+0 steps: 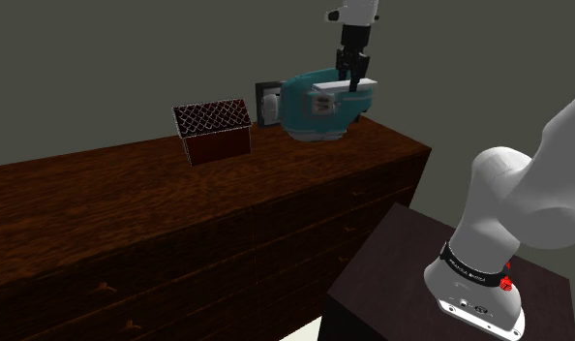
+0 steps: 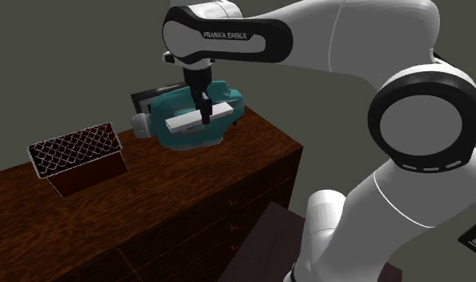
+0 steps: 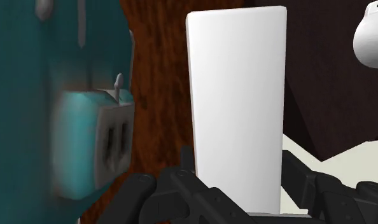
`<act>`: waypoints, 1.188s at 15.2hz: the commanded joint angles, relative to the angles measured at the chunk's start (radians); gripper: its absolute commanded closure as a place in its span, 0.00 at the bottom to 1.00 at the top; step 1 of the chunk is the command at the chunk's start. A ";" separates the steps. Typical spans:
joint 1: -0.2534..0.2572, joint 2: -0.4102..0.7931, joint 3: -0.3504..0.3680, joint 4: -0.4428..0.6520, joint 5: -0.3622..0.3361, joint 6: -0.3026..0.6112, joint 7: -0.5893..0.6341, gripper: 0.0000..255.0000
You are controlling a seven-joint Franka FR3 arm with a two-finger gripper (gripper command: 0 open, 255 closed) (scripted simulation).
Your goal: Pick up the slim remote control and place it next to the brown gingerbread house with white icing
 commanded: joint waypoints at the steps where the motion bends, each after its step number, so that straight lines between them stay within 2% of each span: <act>1: 0.019 0.028 0.022 0.019 0.020 0.003 0.036 1.00; 10: 0.101 0.192 0.104 0.156 0.109 0.004 0.177 1.00; 18: 0.157 0.393 0.159 0.371 0.190 -0.030 0.278 1.00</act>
